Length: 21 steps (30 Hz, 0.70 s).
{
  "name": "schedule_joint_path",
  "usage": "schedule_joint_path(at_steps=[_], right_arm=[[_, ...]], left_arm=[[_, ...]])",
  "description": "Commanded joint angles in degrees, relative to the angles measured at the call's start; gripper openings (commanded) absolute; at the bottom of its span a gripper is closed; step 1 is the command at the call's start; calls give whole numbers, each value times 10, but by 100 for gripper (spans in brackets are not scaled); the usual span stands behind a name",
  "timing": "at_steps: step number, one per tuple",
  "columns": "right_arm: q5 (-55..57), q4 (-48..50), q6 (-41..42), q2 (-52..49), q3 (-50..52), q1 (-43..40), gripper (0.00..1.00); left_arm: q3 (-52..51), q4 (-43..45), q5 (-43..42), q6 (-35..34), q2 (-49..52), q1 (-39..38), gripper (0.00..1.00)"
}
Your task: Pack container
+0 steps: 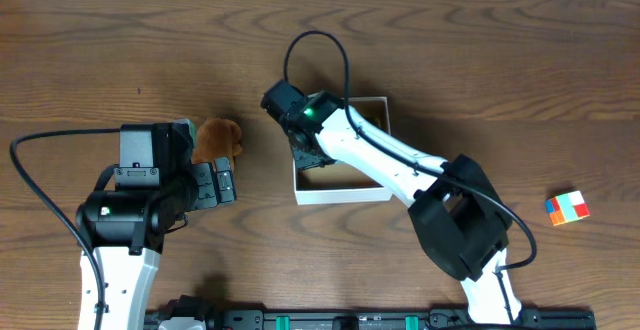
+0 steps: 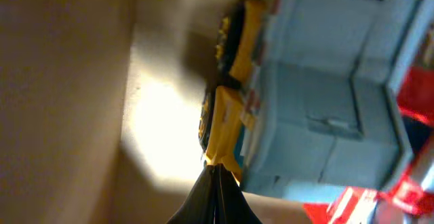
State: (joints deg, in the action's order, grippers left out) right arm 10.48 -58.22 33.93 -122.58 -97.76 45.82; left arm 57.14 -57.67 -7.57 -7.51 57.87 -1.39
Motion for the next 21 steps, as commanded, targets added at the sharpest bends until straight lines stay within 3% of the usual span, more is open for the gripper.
schedule_joint_path(at_steps=[1,9,21], right_arm=[[43,-4,33,-3,1,-21,2],[16,0,1,-3,1,-16,2],[-22,83,-85,-3,1,-15,5]], left_arm=[[9,-2,-6,-1,1,0,98],[9,-2,-6,-1,1,0,98],[9,-2,-6,-1,1,0,98]])
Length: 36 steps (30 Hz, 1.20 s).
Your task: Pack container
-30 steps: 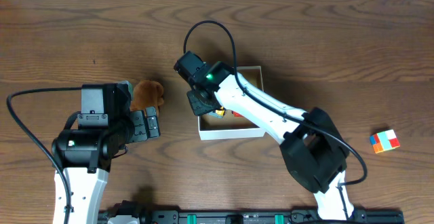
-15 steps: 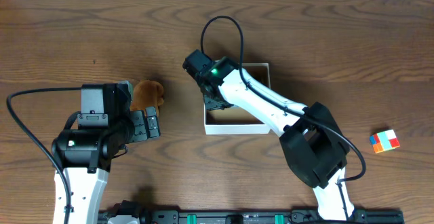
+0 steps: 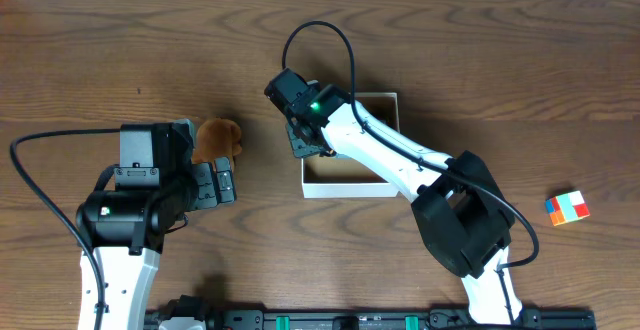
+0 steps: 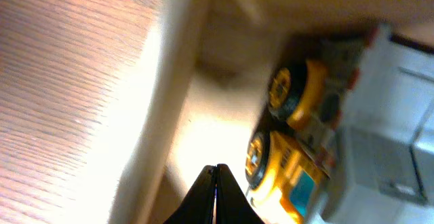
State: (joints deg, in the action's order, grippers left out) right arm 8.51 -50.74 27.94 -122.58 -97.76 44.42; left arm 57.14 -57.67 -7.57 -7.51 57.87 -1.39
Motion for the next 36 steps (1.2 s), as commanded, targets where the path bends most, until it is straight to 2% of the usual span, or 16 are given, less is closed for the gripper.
schedule_joint_path(at_steps=[1,6,13,26,30,36], right_arm=[[5,13,-22,-3,1,-2,5],[53,32,-8,-3,1,-11,5],[93,0,81,-3,1,-17,7],[123,-24,117,-3,1,-17,5],[104,-5,71,-3,1,-16,13],[70,2,-3,12,-5,-16,18]], left_arm=[[9,-2,-6,-1,1,0,98],[9,-2,-6,-1,1,0,98],[9,-2,-6,-1,1,0,98],[1,-2,-6,-1,1,0,98],[1,-1,-6,-1,1,0,98],[1,-1,-6,-1,1,0,98]])
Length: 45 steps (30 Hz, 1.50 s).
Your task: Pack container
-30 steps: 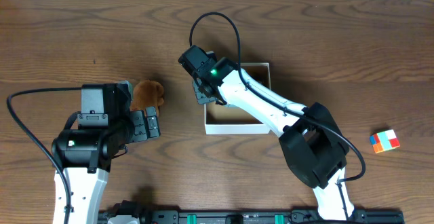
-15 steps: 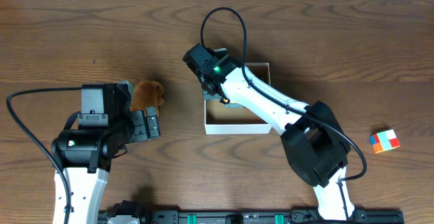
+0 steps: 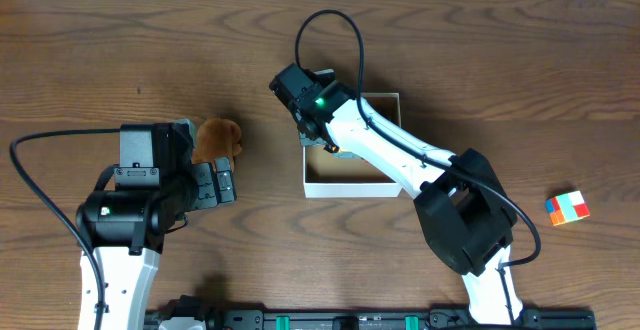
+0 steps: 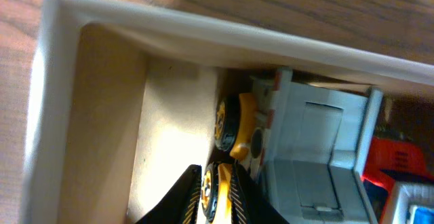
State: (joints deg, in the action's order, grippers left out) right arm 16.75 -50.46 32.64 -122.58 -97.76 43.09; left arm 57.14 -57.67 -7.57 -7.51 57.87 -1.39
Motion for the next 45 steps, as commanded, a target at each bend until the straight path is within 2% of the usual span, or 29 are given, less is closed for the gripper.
schedule_joint_path(at_steps=[1,7,14,20,29,45], right_arm=[[-20,-1,-60,20,-6,-2,18],[-26,-42,-70,90,-6,-5,18],[-28,-195,-2,172,-6,-19,17],[-63,-303,27,176,0,-23,16],[-73,-283,44,176,48,-32,13],[-102,-170,29,176,165,-72,10]], left_arm=[[1,-1,-6,-1,1,0,98],[1,-1,-6,-1,1,0,98],[1,-1,-6,-1,1,0,98],[1,-1,-6,-1,1,0,98],[1,-1,-6,-1,1,0,98],[1,-1,-6,-1,1,0,98]])
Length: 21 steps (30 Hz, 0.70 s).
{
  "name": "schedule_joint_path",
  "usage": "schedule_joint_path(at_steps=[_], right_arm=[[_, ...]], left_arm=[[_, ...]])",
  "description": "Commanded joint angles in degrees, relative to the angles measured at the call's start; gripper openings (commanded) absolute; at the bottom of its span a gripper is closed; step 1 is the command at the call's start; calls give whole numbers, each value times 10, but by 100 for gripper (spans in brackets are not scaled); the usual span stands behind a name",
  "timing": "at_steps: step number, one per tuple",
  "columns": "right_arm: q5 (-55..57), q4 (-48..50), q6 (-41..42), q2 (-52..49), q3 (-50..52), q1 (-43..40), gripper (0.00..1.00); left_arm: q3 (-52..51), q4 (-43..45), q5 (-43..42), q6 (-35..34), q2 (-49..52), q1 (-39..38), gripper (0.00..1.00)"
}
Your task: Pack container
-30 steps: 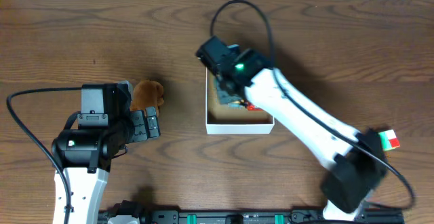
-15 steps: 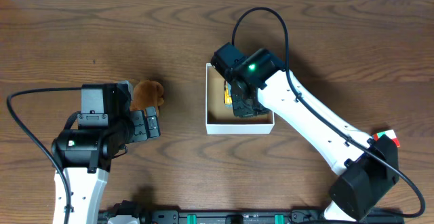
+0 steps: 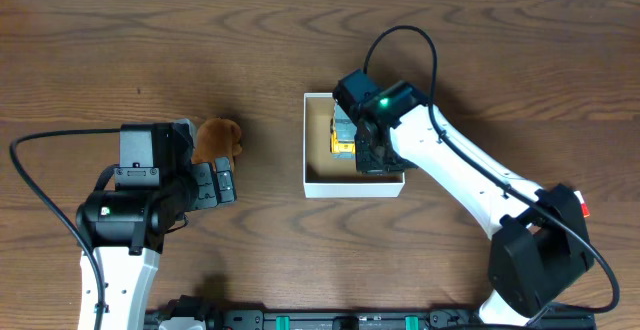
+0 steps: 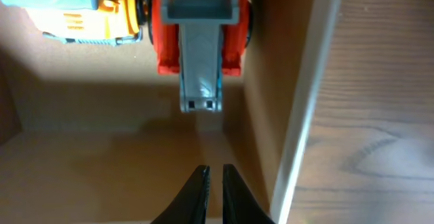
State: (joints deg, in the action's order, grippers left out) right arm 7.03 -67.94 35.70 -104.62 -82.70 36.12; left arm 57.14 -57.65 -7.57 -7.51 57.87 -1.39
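The white box (image 3: pixel 318 188) stands mid-table with a tan floor. Inside, at its far end, lies a yellow and blue toy truck (image 3: pixel 343 135) with a red and grey part; the truck (image 4: pixel 88 7) and its red and grey part (image 4: pixel 200 41) fill the top of the right wrist view. My right gripper (image 4: pixel 215 172) hangs over the right half of the box, its jaws nearly together with nothing between them. A brown plush toy (image 3: pixel 218 140) lies on the table beside my left gripper (image 3: pixel 222 184), whose jaws I cannot make out.
The box's right wall (image 4: pixel 298 115) runs close beside my right fingers, with bare wood past it. A coloured cube (image 3: pixel 583 210) peeks out behind the right arm's base at the far right.
My right gripper has gone from the box's far left corner to over its right half and now faces the truck's red end. The left arm and the plush have not moved.
My right gripper was shut low in the left of the slightly tilted box, beside the truck. Then it was at the left wall, with the box squarer and a little further right. Then it stood at the far left corner, and now it is over the right half.
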Motion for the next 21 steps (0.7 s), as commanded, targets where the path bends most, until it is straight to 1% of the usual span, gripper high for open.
schedule_joint_path(at_steps=[1,9,12,16,21], right_arm=[[-7,11,-2,-4,22,-2,9],[-12,47,-2,-4,53,-2,8],[-3,77,-2,-4,58,-2,6],[22,120,-2,-4,59,-2,7],[35,138,1,-4,59,-2,6]], left_arm=[[1,-1,-6,-1,1,0,98],[1,-1,-6,-1,1,0,98],[1,-2,-6,-1,1,0,98],[1,-2,-6,-1,1,0,98],[1,-2,-6,-1,1,0,98]])
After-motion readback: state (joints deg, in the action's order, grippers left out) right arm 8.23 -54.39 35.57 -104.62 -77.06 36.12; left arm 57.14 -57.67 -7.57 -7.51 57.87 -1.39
